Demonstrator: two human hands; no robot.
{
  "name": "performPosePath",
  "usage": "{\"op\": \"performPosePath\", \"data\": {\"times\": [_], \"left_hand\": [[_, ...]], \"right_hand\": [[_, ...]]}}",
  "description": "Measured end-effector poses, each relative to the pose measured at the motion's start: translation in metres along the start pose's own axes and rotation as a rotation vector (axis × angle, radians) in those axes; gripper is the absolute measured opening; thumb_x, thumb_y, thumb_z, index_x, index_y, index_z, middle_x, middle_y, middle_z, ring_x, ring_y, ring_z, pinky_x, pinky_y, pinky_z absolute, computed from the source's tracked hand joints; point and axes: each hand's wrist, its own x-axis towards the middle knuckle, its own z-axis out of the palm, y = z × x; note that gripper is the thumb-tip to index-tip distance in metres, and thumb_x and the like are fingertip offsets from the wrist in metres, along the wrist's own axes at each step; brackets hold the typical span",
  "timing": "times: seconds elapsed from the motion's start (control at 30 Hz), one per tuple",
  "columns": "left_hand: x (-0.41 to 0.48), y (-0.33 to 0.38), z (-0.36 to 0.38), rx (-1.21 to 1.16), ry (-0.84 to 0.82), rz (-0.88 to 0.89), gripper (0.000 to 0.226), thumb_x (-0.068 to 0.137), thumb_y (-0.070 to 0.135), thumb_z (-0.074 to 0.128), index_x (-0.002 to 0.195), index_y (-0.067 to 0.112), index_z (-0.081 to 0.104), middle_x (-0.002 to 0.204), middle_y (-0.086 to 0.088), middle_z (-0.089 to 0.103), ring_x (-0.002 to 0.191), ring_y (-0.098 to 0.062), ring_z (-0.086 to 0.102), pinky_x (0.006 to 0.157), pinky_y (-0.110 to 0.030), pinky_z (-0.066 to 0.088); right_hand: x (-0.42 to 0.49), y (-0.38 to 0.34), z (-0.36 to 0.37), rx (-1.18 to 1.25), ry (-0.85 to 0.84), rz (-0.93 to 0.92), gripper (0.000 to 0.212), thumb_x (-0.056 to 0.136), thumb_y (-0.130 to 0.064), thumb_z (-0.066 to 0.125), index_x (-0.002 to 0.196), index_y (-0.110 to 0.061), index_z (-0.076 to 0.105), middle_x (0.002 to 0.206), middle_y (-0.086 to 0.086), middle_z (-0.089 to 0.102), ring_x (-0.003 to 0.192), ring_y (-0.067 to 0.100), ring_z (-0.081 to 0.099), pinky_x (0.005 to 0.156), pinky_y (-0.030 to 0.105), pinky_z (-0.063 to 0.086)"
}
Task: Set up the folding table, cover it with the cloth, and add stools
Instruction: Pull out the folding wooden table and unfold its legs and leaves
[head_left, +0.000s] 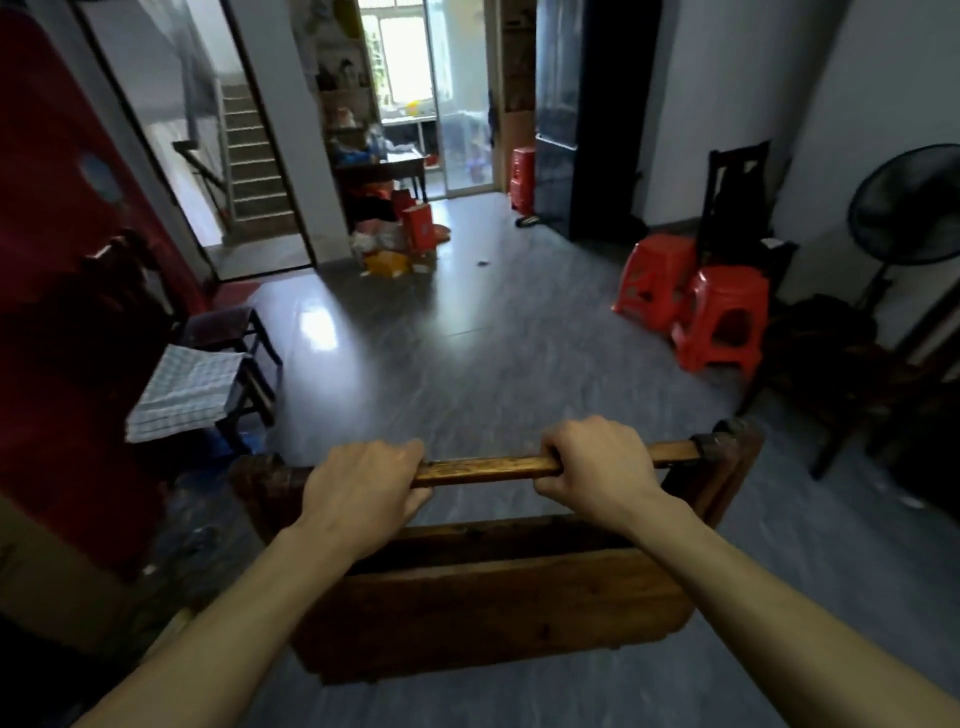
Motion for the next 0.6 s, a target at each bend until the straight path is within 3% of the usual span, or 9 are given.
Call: {"op": "performPosePath", "data": {"times": [0.2, 0.3, 0.5, 0.6], "left_hand": [[0.113, -0.002, 0.026, -0.065, 0.055, 0.171, 0.027, 0.085, 0.053, 0.057, 0.081, 0.031, 0.043, 0.064, 0.009, 0.048, 0.060, -0.018, 0.056, 0.051, -0.031, 0.035], [0.171, 0.003, 0.039, -0.097, 0.080, 0.281, 0.025, 0.088, 0.053, 0.054, 0.083, 0.030, 0.046, 0.067, 0.008, 0.054, 0.060, -0.017, 0.055, 0.053, -0.032, 0.043], [0.277, 0.033, 0.054, -0.164, 0.165, 0.515, 0.028, 0.087, 0.052, 0.055, 0.081, 0.026, 0.047, 0.070, 0.002, 0.061, 0.065, -0.026, 0.061, 0.053, -0.033, 0.037], [0.325, 0.059, 0.059, -0.195, 0.180, 0.613, 0.030, 0.088, 0.054, 0.053, 0.081, 0.026, 0.046, 0.070, 0.002, 0.059, 0.064, -0.025, 0.060, 0.054, -0.033, 0.039]], "right_hand": [[0.048, 0.052, 0.003, -0.072, 0.050, 0.190, 0.028, 0.072, -0.041, 0.071, 0.061, -0.026, 0.050, 0.054, -0.008, 0.050, 0.052, 0.008, 0.050, 0.043, 0.026, 0.031], [0.064, 0.072, 0.003, -0.093, 0.058, 0.325, 0.025, 0.072, -0.041, 0.069, 0.062, -0.026, 0.051, 0.056, -0.008, 0.052, 0.054, 0.011, 0.052, 0.044, 0.027, 0.034], [0.076, 0.113, 0.004, -0.123, 0.112, 0.581, 0.030, 0.075, -0.037, 0.069, 0.059, -0.025, 0.047, 0.053, -0.008, 0.049, 0.047, 0.006, 0.045, 0.042, 0.022, 0.025], [0.082, 0.138, 0.001, -0.114, 0.118, 0.717, 0.025, 0.077, -0.037, 0.069, 0.062, -0.025, 0.053, 0.057, -0.007, 0.055, 0.051, 0.006, 0.051, 0.043, 0.025, 0.039]]}}
